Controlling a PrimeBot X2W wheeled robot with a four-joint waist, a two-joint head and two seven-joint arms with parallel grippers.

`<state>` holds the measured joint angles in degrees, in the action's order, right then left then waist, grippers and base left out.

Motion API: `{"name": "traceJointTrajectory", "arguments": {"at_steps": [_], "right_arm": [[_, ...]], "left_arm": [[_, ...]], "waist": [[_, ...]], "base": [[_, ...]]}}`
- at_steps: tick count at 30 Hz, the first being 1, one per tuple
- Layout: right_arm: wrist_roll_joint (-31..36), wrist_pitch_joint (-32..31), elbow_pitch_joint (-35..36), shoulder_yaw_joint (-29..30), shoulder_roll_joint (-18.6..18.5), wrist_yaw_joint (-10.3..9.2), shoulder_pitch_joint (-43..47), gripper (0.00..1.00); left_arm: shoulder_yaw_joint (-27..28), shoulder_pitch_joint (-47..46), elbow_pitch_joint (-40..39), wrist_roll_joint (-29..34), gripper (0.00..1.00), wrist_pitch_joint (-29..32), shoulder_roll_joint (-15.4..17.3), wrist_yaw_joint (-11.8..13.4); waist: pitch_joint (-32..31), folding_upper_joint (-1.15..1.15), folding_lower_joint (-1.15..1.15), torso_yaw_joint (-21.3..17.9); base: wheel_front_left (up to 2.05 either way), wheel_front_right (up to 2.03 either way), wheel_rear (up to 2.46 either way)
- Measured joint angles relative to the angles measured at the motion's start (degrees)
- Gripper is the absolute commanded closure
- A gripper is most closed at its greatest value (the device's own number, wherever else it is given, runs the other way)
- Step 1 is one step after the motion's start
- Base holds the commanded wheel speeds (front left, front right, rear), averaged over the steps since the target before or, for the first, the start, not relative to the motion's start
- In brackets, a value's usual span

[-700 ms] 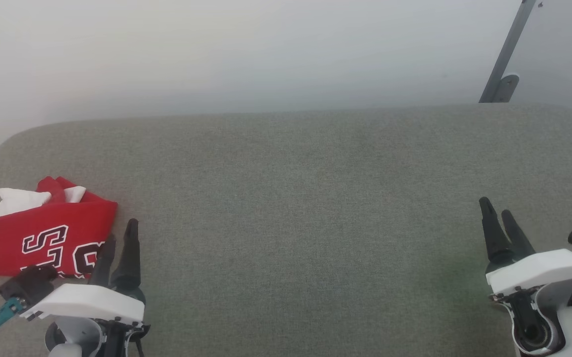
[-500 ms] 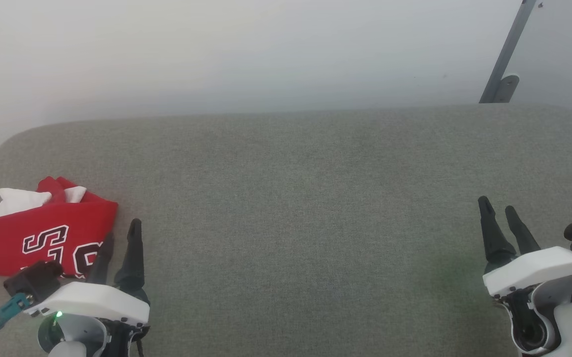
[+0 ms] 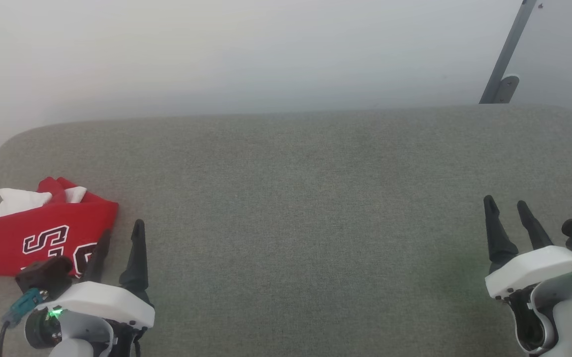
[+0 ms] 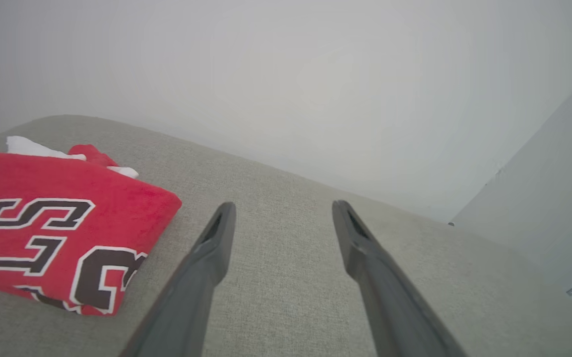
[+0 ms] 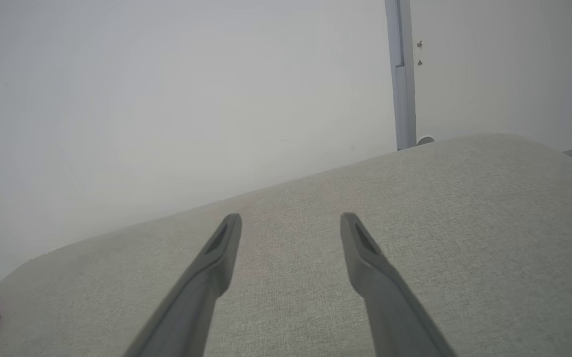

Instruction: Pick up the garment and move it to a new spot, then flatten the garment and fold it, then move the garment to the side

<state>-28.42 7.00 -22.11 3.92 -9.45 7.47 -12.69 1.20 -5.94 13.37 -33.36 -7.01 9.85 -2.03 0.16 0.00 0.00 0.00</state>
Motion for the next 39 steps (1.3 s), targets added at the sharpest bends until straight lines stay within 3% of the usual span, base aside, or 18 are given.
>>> {"name": "traceJointTrajectory", "arguments": {"at_steps": [21, 39], "right_arm": [[12.0, 3.1, -0.8, 0.7, -0.2, 0.0, -1.4, 0.0], [18.1, 5.3, -1.1, 3.0, -0.8, 0.01, -1.7, 0.0]], "left_arm": [[-0.9, 0.0, 0.7, 10.9, 0.0, -3.2, 1.6, 0.5], [-0.3, 0.0, 1.7, 19.0, 0.0, -5.3, 1.5, -1.3]], "waist": [[0.0, 0.0, 0.0, -0.1], [0.0, 0.0, 0.0, -0.2]], "base": [[0.0, 0.0, 0.0], [0.0, 0.0, 0.0]]}}
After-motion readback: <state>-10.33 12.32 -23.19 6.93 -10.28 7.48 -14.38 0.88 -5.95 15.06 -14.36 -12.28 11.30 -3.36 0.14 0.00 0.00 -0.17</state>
